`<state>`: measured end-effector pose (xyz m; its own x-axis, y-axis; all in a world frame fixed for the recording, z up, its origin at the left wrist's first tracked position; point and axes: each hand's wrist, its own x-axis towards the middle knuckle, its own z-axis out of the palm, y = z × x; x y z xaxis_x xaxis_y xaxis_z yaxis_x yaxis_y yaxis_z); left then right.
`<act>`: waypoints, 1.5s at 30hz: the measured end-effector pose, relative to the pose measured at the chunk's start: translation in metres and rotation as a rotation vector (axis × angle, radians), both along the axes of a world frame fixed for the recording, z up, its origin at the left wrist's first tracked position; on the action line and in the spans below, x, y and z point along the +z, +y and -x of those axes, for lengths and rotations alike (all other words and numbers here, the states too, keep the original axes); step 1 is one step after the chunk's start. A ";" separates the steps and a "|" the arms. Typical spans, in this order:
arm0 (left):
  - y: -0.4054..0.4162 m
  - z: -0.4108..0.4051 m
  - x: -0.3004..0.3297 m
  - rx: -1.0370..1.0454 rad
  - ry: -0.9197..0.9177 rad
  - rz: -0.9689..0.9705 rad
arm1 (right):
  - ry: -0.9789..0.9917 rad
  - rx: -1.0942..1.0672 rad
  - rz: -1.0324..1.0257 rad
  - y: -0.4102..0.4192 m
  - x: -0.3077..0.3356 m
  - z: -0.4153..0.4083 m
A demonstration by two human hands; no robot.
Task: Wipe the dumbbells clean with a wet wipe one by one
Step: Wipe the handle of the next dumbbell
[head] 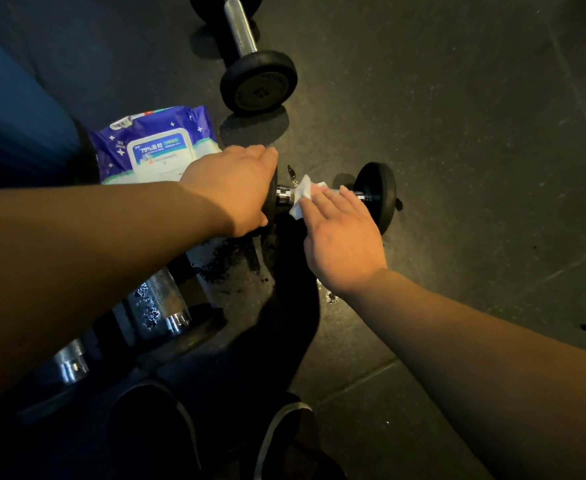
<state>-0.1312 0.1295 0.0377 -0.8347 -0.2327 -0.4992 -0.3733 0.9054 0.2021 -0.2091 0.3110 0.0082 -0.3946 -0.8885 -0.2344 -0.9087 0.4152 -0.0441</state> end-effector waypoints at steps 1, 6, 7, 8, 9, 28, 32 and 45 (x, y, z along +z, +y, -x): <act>0.001 -0.001 0.001 0.007 -0.005 0.000 | 0.005 -0.005 0.009 -0.001 0.000 0.001; 0.006 -0.002 0.003 0.029 -0.003 0.004 | 0.030 -0.063 -0.043 -0.008 0.005 0.009; 0.006 -0.003 0.002 0.032 0.000 0.008 | 0.024 -0.051 -0.067 -0.010 0.007 0.007; 0.007 -0.003 0.002 0.033 0.003 0.016 | 0.013 -0.031 -0.085 -0.011 0.008 0.003; 0.008 -0.003 0.002 0.033 0.008 0.024 | -0.002 -0.008 -0.099 -0.013 0.009 -0.002; 0.028 -0.017 0.009 0.019 0.072 0.077 | -0.008 0.030 -0.154 -0.015 0.015 -0.026; 0.045 -0.043 0.008 -0.094 0.092 0.180 | 0.052 0.042 -0.202 0.001 0.015 -0.024; 0.009 0.000 0.000 -0.017 -0.017 0.066 | 0.038 -0.015 -0.222 -0.014 0.019 -0.018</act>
<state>-0.1315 0.1380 0.0378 -0.8300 -0.2517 -0.4977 -0.3610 0.9227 0.1355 -0.1914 0.2968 0.0273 -0.4196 -0.8106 -0.4084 -0.9016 0.4244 0.0839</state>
